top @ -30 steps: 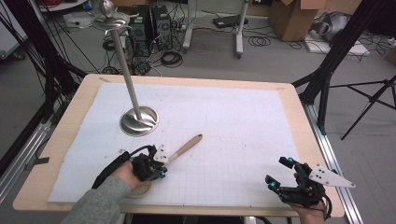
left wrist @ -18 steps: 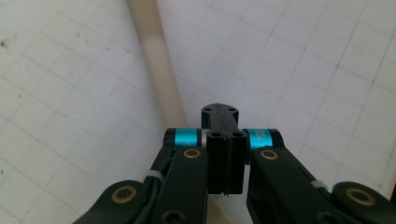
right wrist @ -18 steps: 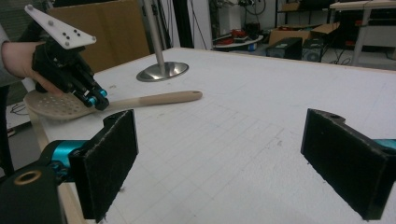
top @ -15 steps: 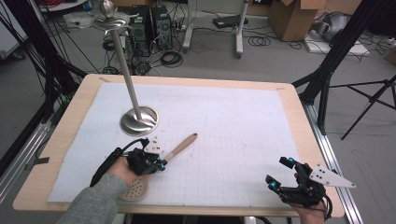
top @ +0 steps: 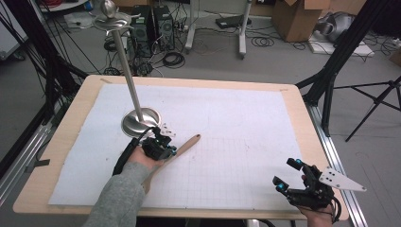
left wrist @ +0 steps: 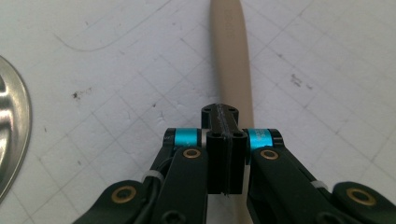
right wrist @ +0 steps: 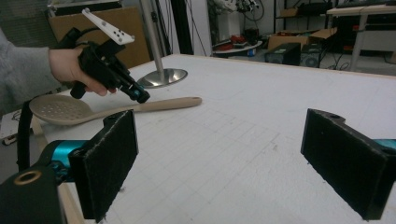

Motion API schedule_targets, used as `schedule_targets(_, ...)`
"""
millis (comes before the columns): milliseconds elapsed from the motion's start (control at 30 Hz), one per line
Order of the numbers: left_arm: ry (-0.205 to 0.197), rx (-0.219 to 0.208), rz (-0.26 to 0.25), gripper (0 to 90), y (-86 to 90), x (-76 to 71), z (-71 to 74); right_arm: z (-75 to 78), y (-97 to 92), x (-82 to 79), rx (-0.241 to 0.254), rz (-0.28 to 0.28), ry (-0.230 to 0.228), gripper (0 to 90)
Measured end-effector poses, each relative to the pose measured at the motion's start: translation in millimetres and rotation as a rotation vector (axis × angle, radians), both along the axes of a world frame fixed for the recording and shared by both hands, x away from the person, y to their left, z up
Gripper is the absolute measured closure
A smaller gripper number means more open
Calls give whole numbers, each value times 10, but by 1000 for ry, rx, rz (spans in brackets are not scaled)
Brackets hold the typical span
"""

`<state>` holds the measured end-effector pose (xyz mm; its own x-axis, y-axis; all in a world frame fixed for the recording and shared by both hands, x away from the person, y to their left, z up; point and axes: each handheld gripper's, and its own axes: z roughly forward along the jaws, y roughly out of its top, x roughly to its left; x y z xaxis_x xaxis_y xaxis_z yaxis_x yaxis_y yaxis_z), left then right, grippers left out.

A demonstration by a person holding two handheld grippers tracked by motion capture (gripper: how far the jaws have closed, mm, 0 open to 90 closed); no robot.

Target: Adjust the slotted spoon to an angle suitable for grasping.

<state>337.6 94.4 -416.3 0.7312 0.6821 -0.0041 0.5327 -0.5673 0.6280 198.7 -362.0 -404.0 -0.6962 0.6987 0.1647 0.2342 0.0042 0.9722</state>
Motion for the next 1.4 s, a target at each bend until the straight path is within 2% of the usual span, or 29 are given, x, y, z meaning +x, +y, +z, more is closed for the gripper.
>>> schedule_targets(33, 1, 3, 4, 895, 1, 9, -8, 2, -5, 0, 2, -3, -3, 100)
schedule_targets(133, 6, -3, -31, 895, -8, 12, -16, 1, -9, -6, 2, -3, -4, 100)
schedule_targets(200, 19, -17, -95, 895, -33, -3, -23, 1, 0, -6, -1, 0, -5, 100)
schedule_targets(267, 15, 9, -142, 895, -66, -19, -32, 1, 9, -3, -5, 1, -4, 100)
schedule_targets(367, 13, 21, -181, 895, -99, -29, -47, -6, 23, 3, -7, 2, 2, 100)
schedule_targets(500, -23, 39, -184, 890, -101, -51, -28, -8, 24, 9, -9, 2, 0, 100)
schedule_targets(667, -69, -7, -174, 888, -51, -112, 103, -7, 21, 4, -5, 1, 0, 100)
schedule_targets(1000, -113, -13, -238, 813, 105, -314, 334, -7, 43, -4, -13, 4, 4, 99)
schedule_targets(1133, -116, -33, -245, 684, 200, -387, 372, -17, 66, 9, -28, 10, 6, 99)
schedule_targets(1200, -113, -48, -247, 565, 237, -411, 376, -20, 74, 12, -29, 13, 10, 100)
schedule_targets(1267, -117, -61, -267, 516, 270, -441, 375, -20, 80, 24, -28, 12, 7, 99)
schedule_targets(1333, -107, -68, -266, 427, 287, -464, 361, -19, 82, 31, -30, 14, 9, 100)
schedule_targets(1400, -99, -75, -289, 389, 301, -492, 350, -18, 83, 37, -24, 11, 12, 100)
